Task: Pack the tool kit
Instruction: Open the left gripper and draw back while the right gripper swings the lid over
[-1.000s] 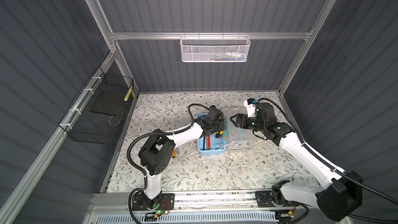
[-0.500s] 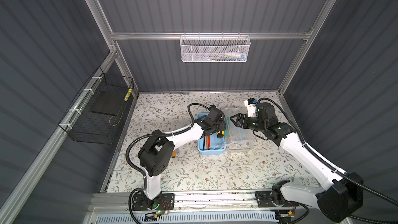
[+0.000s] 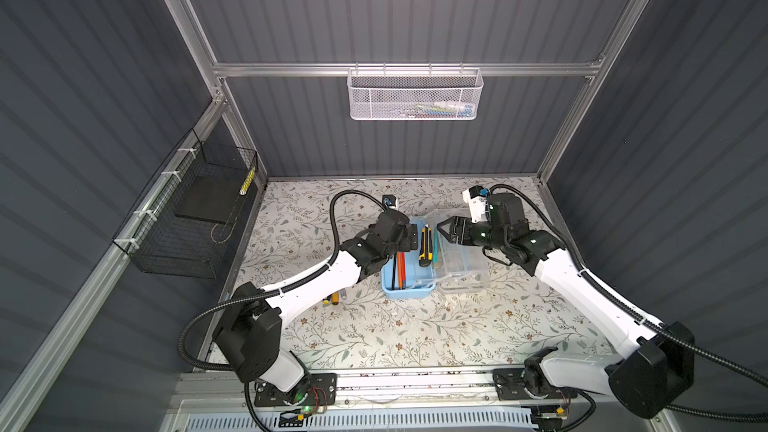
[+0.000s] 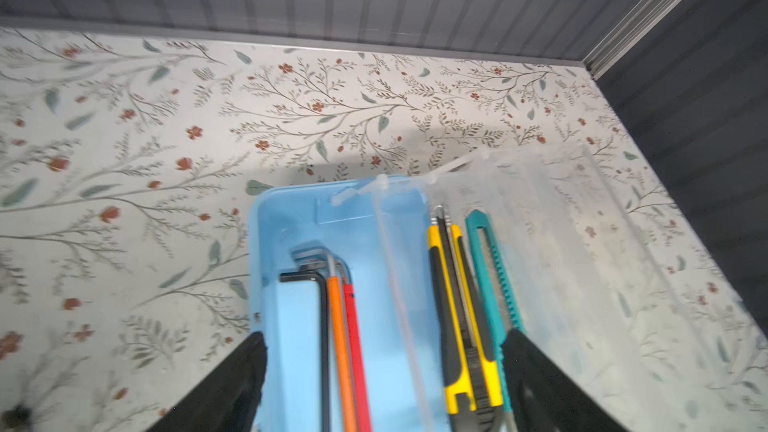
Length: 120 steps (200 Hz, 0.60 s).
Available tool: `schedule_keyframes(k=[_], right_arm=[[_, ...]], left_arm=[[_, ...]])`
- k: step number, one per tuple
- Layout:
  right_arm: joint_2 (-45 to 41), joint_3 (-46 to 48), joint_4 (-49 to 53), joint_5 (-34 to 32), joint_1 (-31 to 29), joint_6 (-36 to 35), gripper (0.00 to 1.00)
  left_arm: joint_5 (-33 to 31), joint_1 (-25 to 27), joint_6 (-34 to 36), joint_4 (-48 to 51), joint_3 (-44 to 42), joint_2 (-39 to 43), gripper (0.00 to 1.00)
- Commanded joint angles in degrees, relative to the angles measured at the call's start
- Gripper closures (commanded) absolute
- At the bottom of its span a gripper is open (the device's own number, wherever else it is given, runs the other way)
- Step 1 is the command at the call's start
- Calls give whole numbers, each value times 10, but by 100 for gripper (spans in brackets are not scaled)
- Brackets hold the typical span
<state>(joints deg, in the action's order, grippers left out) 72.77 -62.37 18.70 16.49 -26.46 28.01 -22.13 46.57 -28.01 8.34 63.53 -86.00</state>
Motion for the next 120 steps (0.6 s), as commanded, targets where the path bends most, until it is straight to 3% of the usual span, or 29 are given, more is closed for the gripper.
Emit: schedule_keyframes(k=[1, 17, 56, 96, 120], right_arm=[[16, -20, 12, -17, -19, -10, 29], [31, -31, 16, -35, -40, -17, 29], [74, -69, 25, -54, -93, -24, 29], [102, -76, 13, -64, -143, -20, 29], [127, -78, 0, -45, -159, -9, 30]], left_arm=[[-49, 0, 41, -5, -40, 46, 5], [-45, -4, 36, 46, -35, 58, 1], [-37, -19, 41, 106, -52, 66, 2], [27, -102, 1, 119, -111, 118, 5], [14, -119, -9, 137, -137, 144, 6]])
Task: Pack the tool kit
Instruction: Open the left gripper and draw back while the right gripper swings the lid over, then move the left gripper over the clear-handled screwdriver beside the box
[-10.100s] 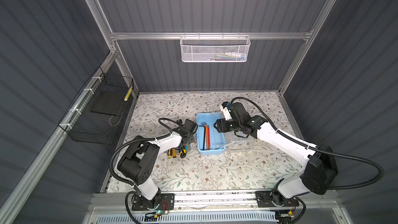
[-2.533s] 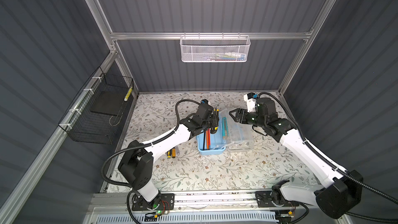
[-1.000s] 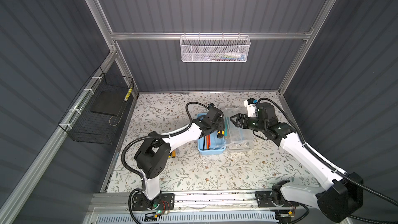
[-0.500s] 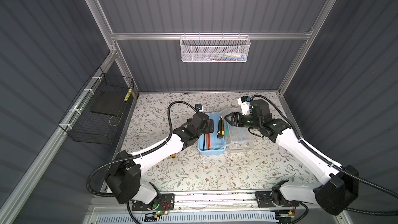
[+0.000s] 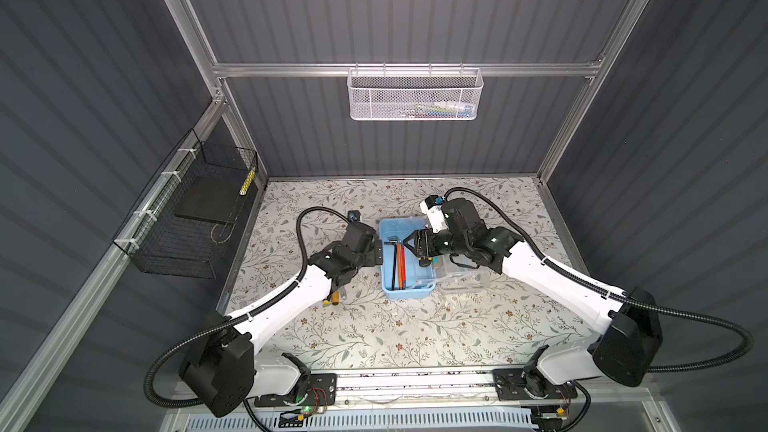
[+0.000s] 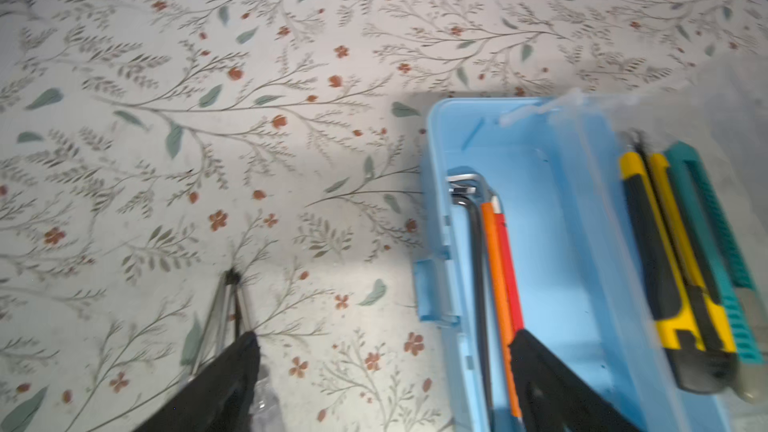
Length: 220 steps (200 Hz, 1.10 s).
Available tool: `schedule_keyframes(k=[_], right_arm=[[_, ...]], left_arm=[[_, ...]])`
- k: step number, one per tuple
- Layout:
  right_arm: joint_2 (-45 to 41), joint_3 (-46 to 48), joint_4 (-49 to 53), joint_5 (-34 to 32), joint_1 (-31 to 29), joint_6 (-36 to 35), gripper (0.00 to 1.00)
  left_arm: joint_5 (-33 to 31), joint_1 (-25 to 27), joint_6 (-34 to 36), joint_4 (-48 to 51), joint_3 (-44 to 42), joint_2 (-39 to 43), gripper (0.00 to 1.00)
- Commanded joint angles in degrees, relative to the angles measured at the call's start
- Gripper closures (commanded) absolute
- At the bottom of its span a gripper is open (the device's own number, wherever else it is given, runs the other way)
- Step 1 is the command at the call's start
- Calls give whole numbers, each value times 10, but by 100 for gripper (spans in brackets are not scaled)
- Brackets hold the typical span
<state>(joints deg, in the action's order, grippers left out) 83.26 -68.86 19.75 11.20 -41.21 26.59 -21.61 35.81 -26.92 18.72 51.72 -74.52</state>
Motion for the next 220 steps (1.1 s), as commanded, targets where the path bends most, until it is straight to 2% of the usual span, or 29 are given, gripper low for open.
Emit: schedule_keyframes(k=[1, 24, 40, 70, 102, 150, 187, 206, 220], right_arm=[[24, -14, -11, 8, -12, 6, 30], [50, -30, -9, 12, -33, 6, 30], [64, -40, -8, 16, -44, 7, 30], [85, -50, -10, 25, -55, 10, 30], [100, -55, -13, 33, -58, 14, 30], [121, -69, -10, 41, -58, 7, 30], [127, -73, -10, 40, -58, 4, 30], [130, -73, -10, 40, -57, 4, 30], [131, -73, -10, 39, -57, 4, 30]], left_arm=[[8, -12, -21, 34, -20, 30, 6], [-9, -22, -30, 56, -29, 23, 8], [-12, -36, -39, 55, -44, 19, 13], [-1, -67, -51, 43, -70, 14, 33], [-7, -84, -48, 49, -81, 3, 49], [52, -159, -23, 21, -97, -23, 53], [62, -180, -6, 14, -100, -40, 57], [64, -188, -2, 15, -104, -44, 64], [66, -196, -3, 16, -106, -45, 66]])
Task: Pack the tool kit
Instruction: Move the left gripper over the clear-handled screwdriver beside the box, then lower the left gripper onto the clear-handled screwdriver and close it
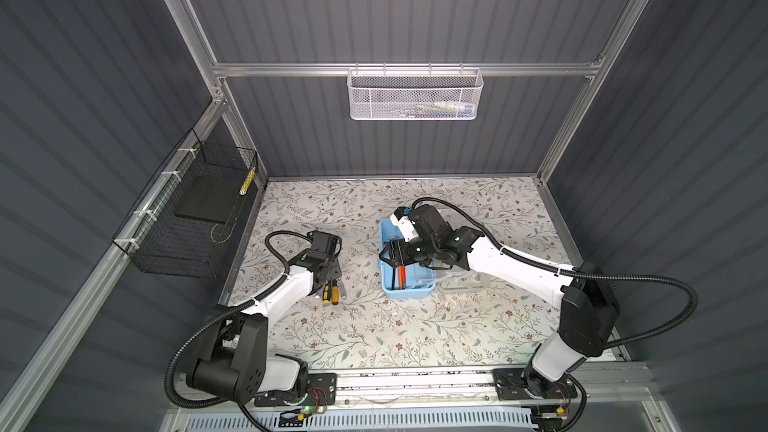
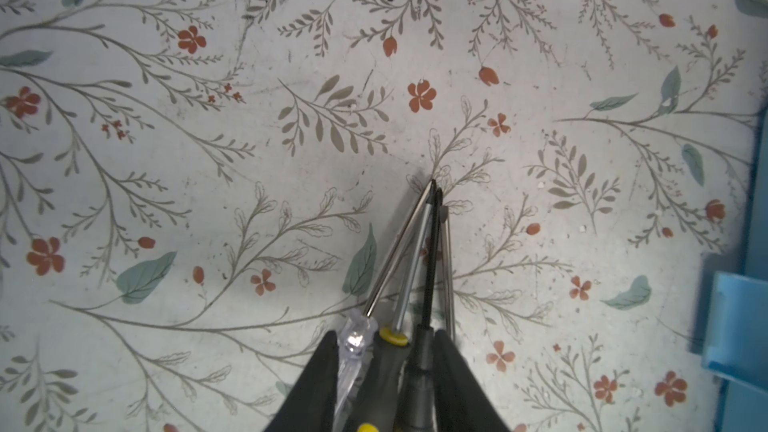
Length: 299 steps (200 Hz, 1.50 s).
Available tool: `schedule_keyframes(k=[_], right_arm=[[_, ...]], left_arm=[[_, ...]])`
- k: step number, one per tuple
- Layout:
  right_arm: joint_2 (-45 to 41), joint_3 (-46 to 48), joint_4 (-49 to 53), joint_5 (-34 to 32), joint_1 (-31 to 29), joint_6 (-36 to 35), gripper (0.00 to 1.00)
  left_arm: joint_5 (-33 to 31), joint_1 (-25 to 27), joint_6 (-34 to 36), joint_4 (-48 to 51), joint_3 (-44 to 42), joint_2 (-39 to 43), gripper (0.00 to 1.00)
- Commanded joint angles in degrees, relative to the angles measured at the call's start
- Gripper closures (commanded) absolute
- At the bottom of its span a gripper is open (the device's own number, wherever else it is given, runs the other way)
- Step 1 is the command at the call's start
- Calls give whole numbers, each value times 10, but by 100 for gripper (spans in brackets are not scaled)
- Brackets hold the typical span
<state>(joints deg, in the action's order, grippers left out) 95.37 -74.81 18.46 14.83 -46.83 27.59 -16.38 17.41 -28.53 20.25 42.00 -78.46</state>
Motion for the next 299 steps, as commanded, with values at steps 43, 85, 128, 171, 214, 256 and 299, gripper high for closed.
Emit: schedule_keyframes(k=[43, 85, 128, 171, 214, 256, 299], right_arm=[[11, -13, 4, 2, -1, -7, 30], [11, -12, 2, 2, 1, -10, 30], [10, -5, -2, 3, 5, -10, 30], [7, 6, -9, 4, 11, -9, 30], [8, 12, -14, 12, 19, -5, 29], [8, 17, -16, 12, 23, -4, 29], [10, 18, -19, 13, 25, -3, 30]], left_arm=[[25, -21, 7, 7, -12, -14, 68], [31, -27, 0, 8, -16, -26, 68], [31, -33, -5, 10, -12, -48, 68], [30, -34, -6, 12, -8, -61, 69], [27, -34, -8, 8, -7, -73, 70], [28, -35, -7, 2, -3, -84, 72], [30, -35, -5, 0, 8, -86, 72]])
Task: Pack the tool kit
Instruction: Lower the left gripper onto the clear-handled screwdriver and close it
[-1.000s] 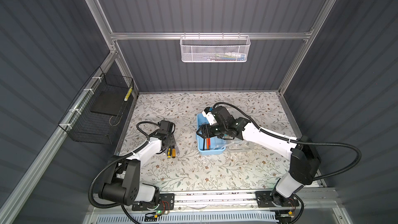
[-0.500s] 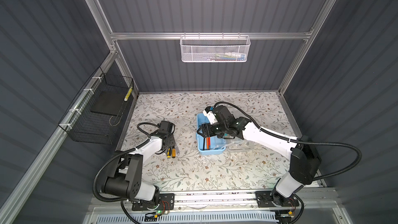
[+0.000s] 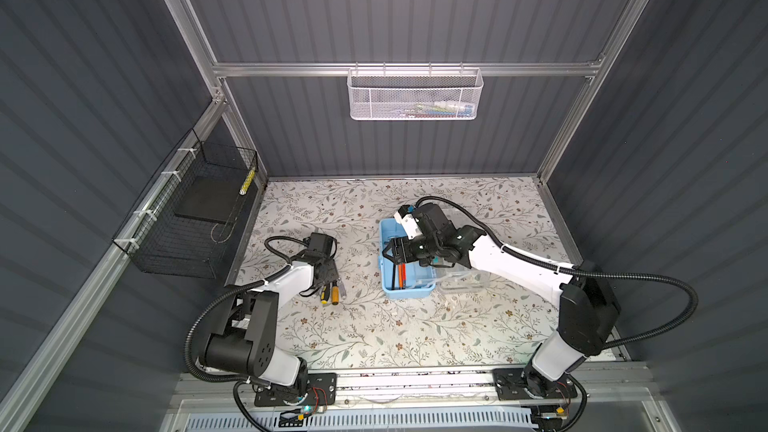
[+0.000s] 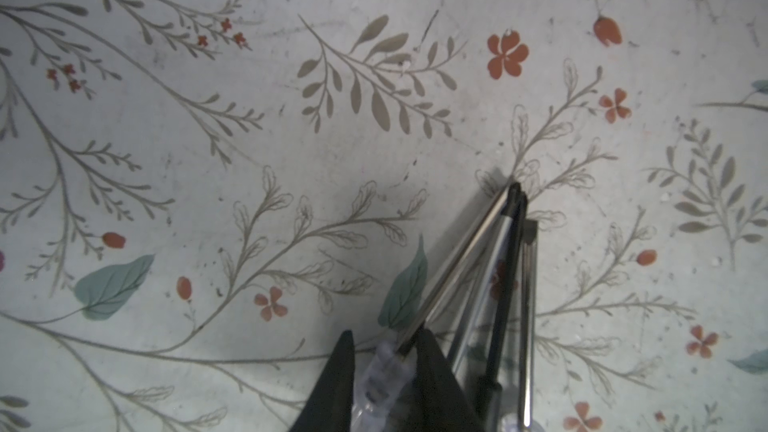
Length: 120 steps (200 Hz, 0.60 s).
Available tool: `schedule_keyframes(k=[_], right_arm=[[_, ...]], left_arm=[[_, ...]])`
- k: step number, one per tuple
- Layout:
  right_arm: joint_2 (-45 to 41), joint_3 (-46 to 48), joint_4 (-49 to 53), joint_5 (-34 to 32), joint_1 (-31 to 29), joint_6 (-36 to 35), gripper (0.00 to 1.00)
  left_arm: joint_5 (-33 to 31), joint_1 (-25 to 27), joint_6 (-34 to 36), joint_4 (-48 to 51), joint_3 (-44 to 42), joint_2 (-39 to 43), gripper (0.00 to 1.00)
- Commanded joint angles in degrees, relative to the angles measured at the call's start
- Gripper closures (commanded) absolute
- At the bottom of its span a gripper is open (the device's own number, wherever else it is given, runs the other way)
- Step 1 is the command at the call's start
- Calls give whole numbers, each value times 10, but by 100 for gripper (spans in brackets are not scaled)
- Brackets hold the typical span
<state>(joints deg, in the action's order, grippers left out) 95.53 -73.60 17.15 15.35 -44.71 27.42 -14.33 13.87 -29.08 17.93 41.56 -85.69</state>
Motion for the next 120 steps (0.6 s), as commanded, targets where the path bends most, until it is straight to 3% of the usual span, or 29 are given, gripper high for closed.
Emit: schedule_keyframes(k=[1, 84, 108, 120], right_arm=[[9, 6, -6, 8, 4, -2, 29], [9, 6, -5, 7, 11, -4, 29], [8, 6, -5, 9, 12, -3, 29], [7, 6, -5, 10, 12, -3, 29]], left_arm=[[10, 0, 1, 23, 13, -14, 72], [13, 0, 2, 15, 33, -49, 78], [13, 0, 2, 31, 40, -44, 77], [8, 0, 2, 46, 40, -34, 72]])
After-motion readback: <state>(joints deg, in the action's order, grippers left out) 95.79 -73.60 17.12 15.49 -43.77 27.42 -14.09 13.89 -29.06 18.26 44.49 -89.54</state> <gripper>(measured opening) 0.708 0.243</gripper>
